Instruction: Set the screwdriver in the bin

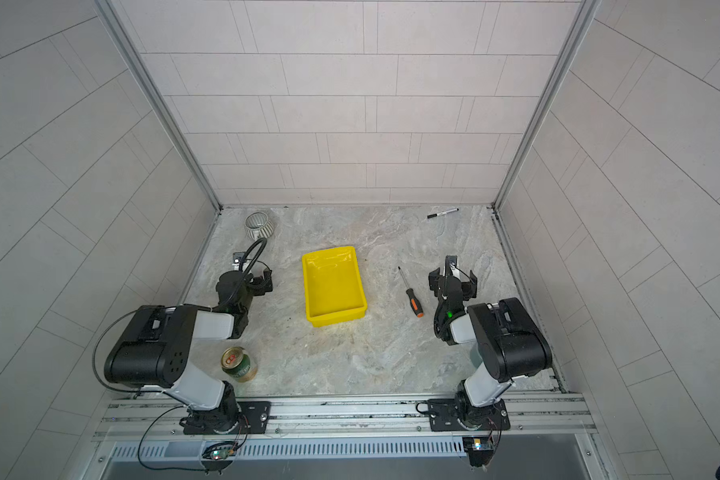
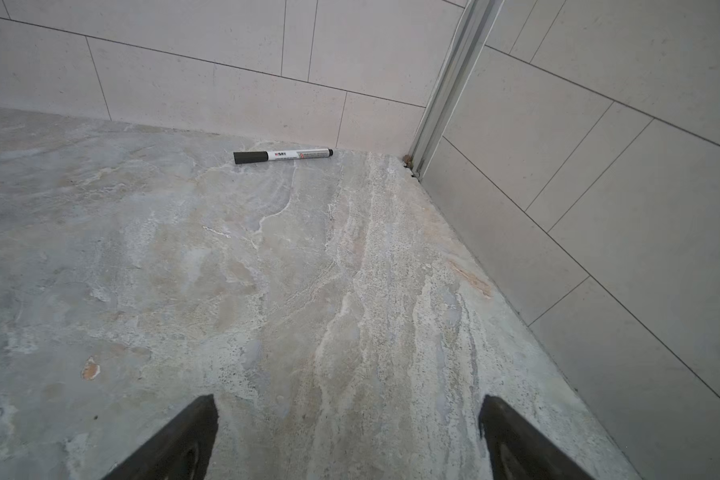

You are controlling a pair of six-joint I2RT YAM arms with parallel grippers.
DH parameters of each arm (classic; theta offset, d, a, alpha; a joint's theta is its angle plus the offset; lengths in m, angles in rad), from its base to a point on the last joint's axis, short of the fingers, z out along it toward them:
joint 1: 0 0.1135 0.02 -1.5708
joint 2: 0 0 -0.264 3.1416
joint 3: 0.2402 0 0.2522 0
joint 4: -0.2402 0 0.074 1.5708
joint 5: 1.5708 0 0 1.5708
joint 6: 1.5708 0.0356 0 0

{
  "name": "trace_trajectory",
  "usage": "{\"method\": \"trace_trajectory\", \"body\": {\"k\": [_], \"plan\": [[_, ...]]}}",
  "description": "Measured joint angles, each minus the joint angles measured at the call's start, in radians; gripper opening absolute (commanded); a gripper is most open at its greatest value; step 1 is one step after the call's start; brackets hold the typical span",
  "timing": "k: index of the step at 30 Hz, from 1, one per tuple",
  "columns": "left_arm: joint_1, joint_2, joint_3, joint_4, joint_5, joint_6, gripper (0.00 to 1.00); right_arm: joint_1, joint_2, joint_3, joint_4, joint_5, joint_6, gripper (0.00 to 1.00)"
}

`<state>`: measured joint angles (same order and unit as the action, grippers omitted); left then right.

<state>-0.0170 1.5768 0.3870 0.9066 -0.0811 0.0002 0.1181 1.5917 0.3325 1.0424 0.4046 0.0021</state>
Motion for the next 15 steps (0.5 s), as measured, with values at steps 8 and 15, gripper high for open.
{"method": "trace_trajectory", "body": {"k": [8, 15], "plan": [[0.0, 0.0, 0.0, 0.0, 0.006, -0.001, 1.0, -0.001, 0.0, 0.0, 0.0, -0.005, 0.0, 0.99], [0.0, 0.0, 0.0, -0.001, 0.006, -0.001, 1.0, -0.001, 0.0, 0.0, 0.0, -0.005, 0.0, 0.99]]}}
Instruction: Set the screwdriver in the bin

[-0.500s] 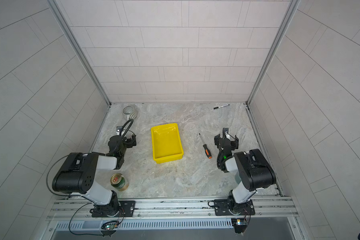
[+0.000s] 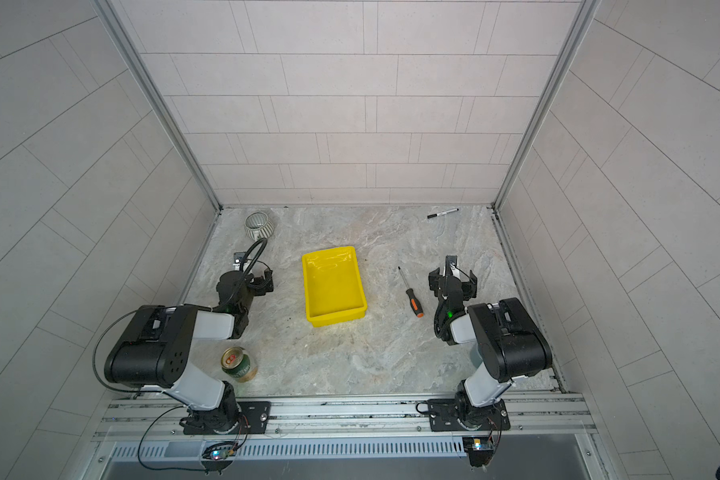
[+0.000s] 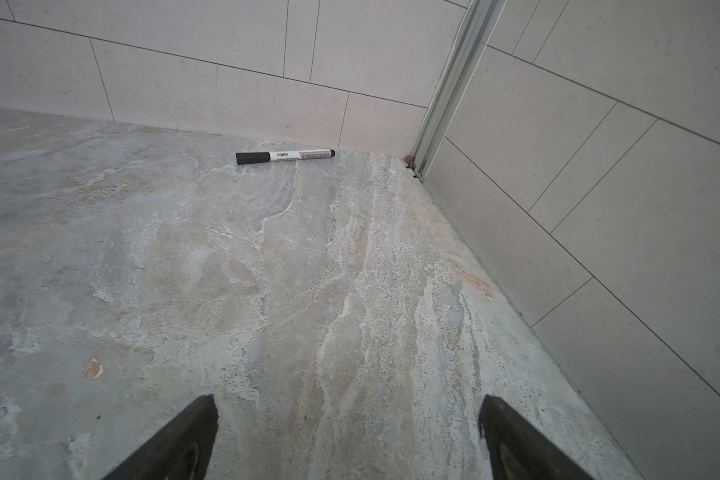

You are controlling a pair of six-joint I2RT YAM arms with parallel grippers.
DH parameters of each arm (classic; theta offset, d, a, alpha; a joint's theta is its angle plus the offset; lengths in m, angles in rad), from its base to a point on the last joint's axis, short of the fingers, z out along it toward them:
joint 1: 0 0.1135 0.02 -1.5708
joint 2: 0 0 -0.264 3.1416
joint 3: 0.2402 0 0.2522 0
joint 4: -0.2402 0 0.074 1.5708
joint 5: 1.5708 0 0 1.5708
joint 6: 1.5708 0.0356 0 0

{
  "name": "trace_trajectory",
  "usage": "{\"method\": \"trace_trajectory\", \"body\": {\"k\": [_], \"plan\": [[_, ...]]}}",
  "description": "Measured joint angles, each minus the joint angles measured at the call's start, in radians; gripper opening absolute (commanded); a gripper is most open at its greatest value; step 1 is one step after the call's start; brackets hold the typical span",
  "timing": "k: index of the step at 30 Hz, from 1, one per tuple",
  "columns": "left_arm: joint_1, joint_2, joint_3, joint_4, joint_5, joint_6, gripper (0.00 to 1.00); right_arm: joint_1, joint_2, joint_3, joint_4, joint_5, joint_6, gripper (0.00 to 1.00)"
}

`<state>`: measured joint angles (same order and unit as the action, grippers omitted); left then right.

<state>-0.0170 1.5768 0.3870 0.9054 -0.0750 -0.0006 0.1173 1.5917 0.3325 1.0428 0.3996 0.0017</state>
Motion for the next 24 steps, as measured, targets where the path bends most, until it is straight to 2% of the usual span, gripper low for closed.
{"method": "trace_trajectory", "body": {"k": [20, 22, 24], "plan": [[0.0, -0.001, -0.006, 0.015, 0.024, 0.002, 1.0, 0.001, 0.0, 0.0, 0.001, 0.002, -0.001, 0.99], [0.0, -0.025, -0.024, 0.011, 0.031, 0.005, 1.0, 0.014, -0.002, -0.005, 0.009, 0.023, -0.001, 0.99], [0.0, -0.105, -0.029, -0.074, 0.026, 0.0, 1.0, 0.03, -0.012, -0.034, 0.049, 0.034, -0.01, 0.99]]}}
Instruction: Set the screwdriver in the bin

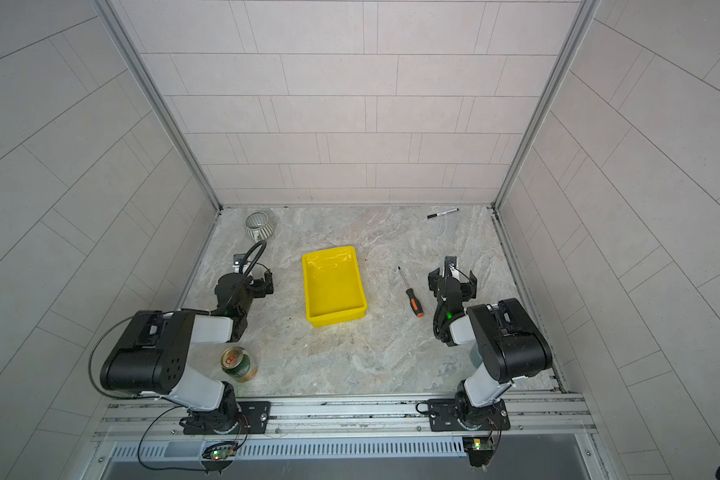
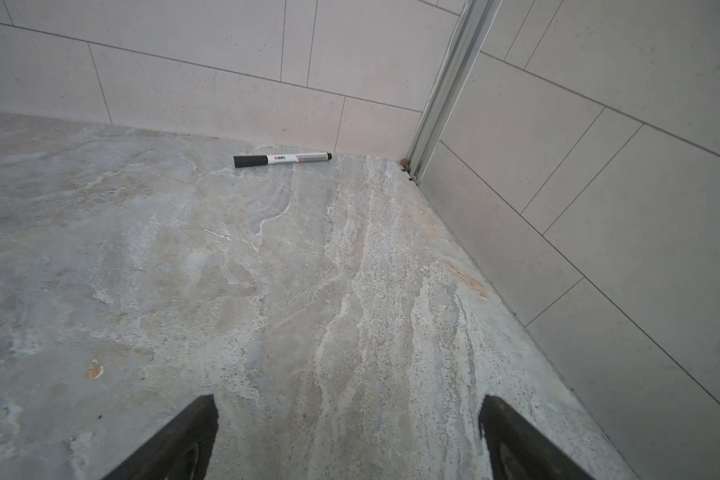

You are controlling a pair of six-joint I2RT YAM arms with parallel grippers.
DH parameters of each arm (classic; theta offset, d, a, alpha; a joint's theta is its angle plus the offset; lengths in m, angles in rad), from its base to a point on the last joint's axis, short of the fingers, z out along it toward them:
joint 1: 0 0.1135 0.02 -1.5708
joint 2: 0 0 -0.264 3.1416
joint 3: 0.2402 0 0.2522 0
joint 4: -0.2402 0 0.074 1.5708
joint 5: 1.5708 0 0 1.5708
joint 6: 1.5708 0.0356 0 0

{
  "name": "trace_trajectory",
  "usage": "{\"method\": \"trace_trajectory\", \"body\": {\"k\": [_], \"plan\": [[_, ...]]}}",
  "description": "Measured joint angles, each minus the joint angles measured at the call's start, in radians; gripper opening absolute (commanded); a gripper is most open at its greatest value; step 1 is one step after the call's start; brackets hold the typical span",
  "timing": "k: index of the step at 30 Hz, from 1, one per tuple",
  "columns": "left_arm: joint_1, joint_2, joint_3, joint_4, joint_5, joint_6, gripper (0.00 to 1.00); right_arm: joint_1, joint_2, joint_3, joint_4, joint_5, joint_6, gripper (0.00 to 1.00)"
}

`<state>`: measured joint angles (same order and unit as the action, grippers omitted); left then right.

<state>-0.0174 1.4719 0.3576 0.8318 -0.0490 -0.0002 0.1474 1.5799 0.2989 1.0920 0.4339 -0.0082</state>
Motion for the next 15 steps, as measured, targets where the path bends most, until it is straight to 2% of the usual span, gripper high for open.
{"method": "trace_trajectory", "body": {"k": [3, 5, 7, 9, 11, 13, 15], "plan": [[-0.003, -0.182, 0.074, -0.257, -0.026, -0.052, 1.0, 0.087, -0.057, -0.05, 0.025, 0.137, -0.051, 0.99], [-0.014, -0.284, 0.189, -0.462, -0.039, -0.088, 1.0, 0.185, -0.151, -0.049, -0.008, 0.214, -0.117, 0.99], [-0.028, -0.358, 0.289, -0.625, -0.044, -0.136, 1.0, 0.278, -0.28, -0.007, -0.121, 0.278, -0.157, 0.99], [-0.037, -0.425, 0.344, -0.766, -0.033, -0.206, 1.0, 0.341, -0.42, 0.084, -0.326, 0.319, -0.138, 0.99], [-0.044, -0.493, 0.353, -0.908, -0.004, -0.275, 1.0, 0.361, -0.555, 0.197, -0.594, 0.326, -0.027, 0.99], [-0.045, -0.543, 0.305, -0.983, 0.058, -0.313, 1.0, 0.361, -0.673, 0.262, -0.842, 0.322, 0.168, 1.0], [-0.045, -0.563, 0.235, -1.027, 0.138, -0.344, 1.0, 0.349, -0.793, 0.247, -1.038, 0.291, 0.327, 0.99]]}}
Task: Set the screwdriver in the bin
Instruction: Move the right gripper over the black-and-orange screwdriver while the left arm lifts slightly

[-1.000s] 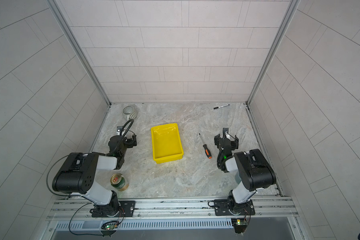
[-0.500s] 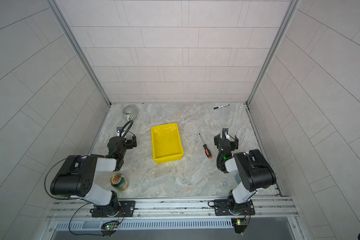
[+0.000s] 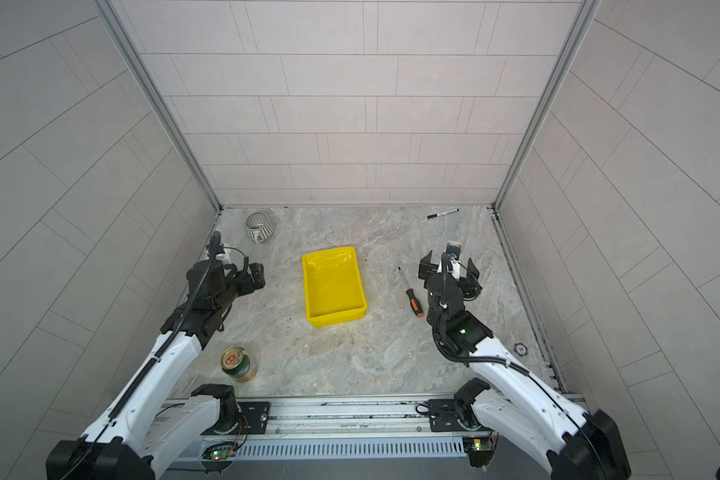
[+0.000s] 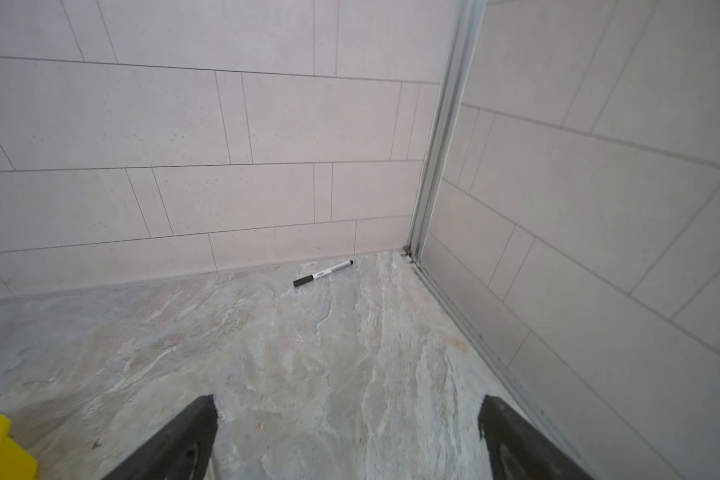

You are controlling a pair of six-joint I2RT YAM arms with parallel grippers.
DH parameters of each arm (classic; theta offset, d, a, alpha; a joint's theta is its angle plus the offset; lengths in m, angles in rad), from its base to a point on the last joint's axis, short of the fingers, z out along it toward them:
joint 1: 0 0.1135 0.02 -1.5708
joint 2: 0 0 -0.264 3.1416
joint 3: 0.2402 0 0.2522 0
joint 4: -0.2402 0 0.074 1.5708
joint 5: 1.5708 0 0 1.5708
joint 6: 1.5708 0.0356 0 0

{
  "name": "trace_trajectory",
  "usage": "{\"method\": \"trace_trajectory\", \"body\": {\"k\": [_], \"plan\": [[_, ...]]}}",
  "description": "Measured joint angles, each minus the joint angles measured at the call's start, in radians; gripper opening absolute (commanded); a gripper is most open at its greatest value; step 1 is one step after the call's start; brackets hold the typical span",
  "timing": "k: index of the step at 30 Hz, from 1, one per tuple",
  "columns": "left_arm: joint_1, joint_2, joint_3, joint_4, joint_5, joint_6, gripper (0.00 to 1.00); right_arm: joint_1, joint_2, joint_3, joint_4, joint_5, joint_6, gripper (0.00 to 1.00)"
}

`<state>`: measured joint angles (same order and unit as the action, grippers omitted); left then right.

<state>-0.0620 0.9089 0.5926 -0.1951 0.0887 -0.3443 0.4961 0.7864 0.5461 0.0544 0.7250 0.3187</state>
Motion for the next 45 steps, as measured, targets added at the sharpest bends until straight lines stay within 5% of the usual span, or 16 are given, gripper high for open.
{"method": "trace_trajectory", "body": {"k": [6, 13, 17, 20, 22, 31, 37, 45], "plan": [[-0.002, 0.012, -0.048, -0.152, 0.051, -0.05, 1.0, -0.039, -0.267, -0.235, -0.315, -0.153, 0.164, 0.99], [-0.002, -0.076, -0.055, -0.163, 0.041, -0.084, 1.0, -0.039, -0.278, -0.259, -0.37, -0.224, 0.195, 0.99], [0.0, -0.106, -0.098, -0.15, -0.061, -0.158, 1.0, -0.035, -0.213, -0.251, -0.36, -0.24, 0.198, 0.99], [0.043, -0.087, -0.13, -0.129, -0.079, -0.216, 0.8, -0.025, -0.162, -0.243, -0.351, -0.249, 0.198, 0.99], [0.054, -0.068, -0.137, -0.101, -0.058, -0.216, 0.76, -0.018, -0.128, -0.236, -0.345, -0.256, 0.195, 0.99], [-0.406, 0.011, -0.071, -0.098, -0.259, -0.14, 0.78, -0.022, 0.174, -0.127, -0.279, -0.38, 0.133, 0.91], [-0.436, 0.072, -0.057, -0.106, -0.3, -0.119, 0.78, -0.026, 0.449, 0.013, -0.281, -0.494, 0.101, 0.7], [-0.436, 0.021, -0.058, -0.106, -0.342, -0.119, 0.78, -0.026, 0.584, 0.126, -0.355, -0.544, 0.097, 0.62]]}}
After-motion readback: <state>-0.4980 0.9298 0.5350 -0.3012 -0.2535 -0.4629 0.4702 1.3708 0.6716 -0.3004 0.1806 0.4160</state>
